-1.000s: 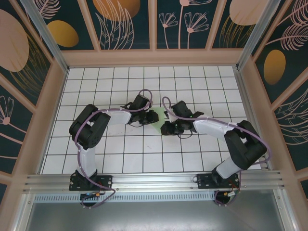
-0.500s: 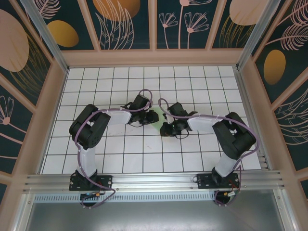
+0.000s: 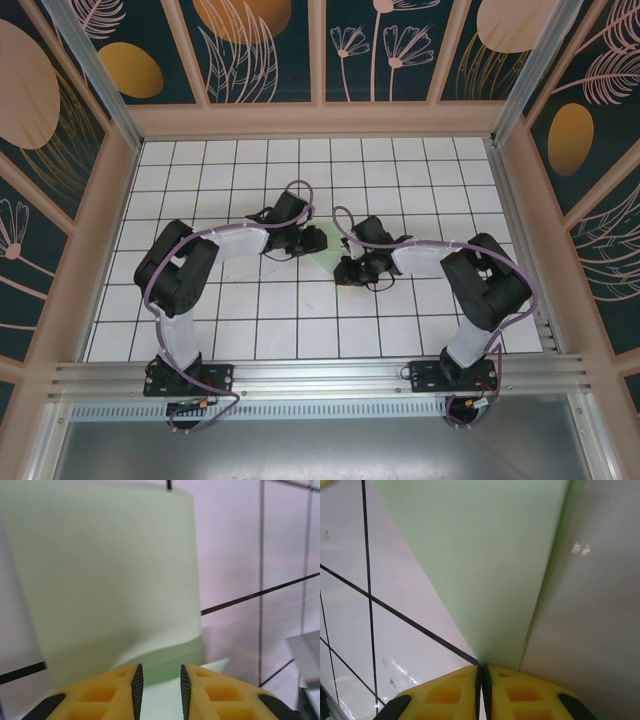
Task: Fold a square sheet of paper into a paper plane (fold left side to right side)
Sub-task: Third fold the triangle at the center of the table.
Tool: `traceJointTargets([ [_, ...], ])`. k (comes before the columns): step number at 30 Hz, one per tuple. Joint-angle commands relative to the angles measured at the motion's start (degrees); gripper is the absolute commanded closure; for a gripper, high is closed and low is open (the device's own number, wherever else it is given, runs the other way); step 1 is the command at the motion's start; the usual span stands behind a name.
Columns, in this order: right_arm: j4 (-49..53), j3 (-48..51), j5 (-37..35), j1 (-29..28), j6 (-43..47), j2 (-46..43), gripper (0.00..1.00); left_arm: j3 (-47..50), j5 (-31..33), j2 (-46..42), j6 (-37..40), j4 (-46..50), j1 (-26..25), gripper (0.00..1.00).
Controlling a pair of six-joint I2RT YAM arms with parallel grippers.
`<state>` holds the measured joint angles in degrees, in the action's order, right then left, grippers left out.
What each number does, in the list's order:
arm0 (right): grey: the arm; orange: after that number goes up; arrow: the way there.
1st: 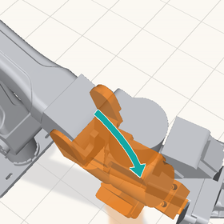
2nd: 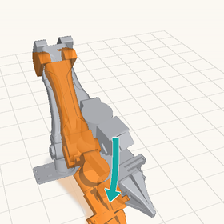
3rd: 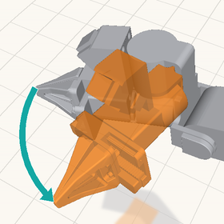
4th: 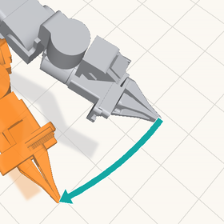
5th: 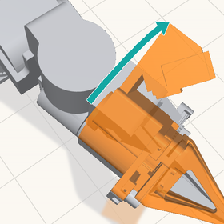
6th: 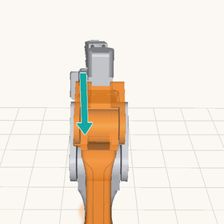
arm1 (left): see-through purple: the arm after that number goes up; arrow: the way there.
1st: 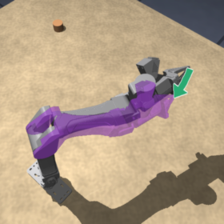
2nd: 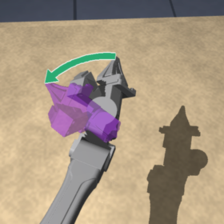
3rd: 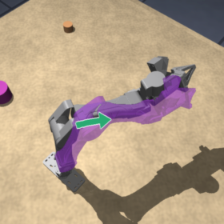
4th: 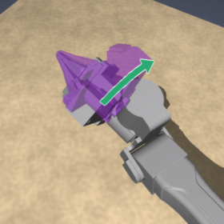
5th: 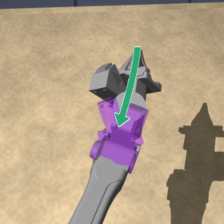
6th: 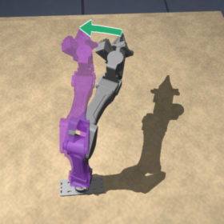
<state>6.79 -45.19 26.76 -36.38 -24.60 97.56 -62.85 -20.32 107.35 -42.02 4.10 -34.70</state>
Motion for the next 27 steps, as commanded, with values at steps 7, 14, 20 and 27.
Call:
traceJointTargets([
  [7, 2.81, 2.91, -2.35, 0.12, -1.06, 1.93, 0.85, 4.22, -0.79, -10.87, -1.25, -0.11, 0.24, 0.74],
  [14, 2.51, 2.92, -2.84, 0.14, -1.24, 2.68, 0.86, 11.00, -6.02, -10.50, -7.13, -9.21, -3.74, 0.78],
  [20, 2.79, 2.83, -3.11, 0.14, -0.98, 2.54, 0.86, 12.13, -5.70, -7.89, -10.39, -13.16, -4.94, 0.77],
  [27, 3.15, 2.65, -3.47, 0.10, -0.89, 2.66, 0.86, 11.61, -5.64, -4.26, -11.92, -15.21, -5.69, 0.77],
])
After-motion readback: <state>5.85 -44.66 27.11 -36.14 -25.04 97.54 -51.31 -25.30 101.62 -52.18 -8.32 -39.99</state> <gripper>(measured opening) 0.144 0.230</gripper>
